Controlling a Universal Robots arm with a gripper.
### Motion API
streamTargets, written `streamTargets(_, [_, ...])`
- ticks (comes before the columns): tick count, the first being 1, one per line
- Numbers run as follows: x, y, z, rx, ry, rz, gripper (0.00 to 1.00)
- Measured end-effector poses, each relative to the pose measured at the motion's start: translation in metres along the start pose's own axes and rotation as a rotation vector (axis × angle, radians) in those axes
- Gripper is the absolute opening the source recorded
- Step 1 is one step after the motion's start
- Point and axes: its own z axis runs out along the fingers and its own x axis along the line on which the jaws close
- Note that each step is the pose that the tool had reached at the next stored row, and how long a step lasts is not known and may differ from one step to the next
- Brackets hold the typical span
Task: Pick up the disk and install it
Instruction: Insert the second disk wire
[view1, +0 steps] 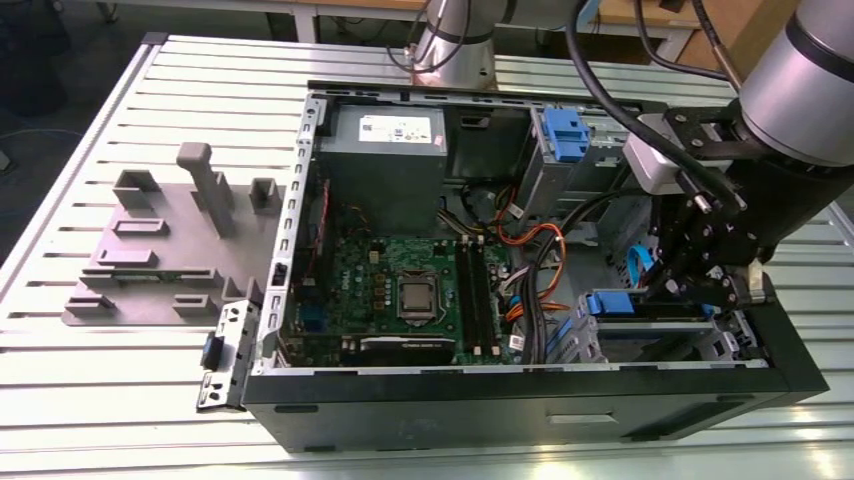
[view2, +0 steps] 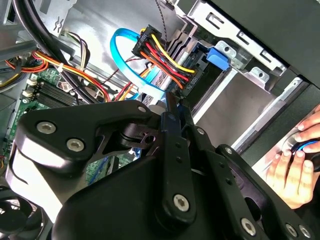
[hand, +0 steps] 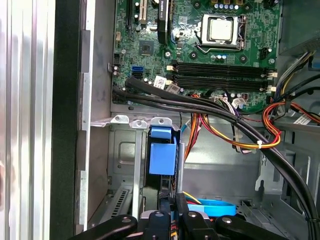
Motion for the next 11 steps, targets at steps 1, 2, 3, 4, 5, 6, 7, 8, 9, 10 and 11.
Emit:
streamTargets(1, [0.0001,0.0000,-0.0001,0.0000,0.0002,0.000,0.16])
streamTargets(2, [0.0003,-0.0001,-0.0001,0.0000,0.0003,0.000,0.16])
streamTargets(3, [0.0005,-0.0001,0.0000,0.0000,0.0001,0.000,0.16])
streamTargets(4, [0.0007,-0.0002,0.0000,0.0000,0.0000,0.000,0.16])
streamTargets(5, [0.0009,-0.0003,0.0000,-0.0001,0.0001,0.000,0.16])
streamTargets(6, [0.0013,-0.0003,0.0000,0.0000,0.0001,0.001,0.16])
streamTargets(7, [0.0015,-0.0004,0.0001,0.0000,0.0000,0.002,0.16])
streamTargets(8, [0.0018,-0.0004,0.0001,0.0000,0.0001,0.002,0.16])
streamTargets(9, [0.0020,-0.0005,0.0001,-0.0001,0.0002,0.003,0.16])
streamTargets(10, [0.0023,-0.0006,0.0002,0.0000,0.0001,0.004,0.16])
streamTargets(11, [0.0026,-0.0007,0.0002,0.0000,0.0001,0.005,0.16])
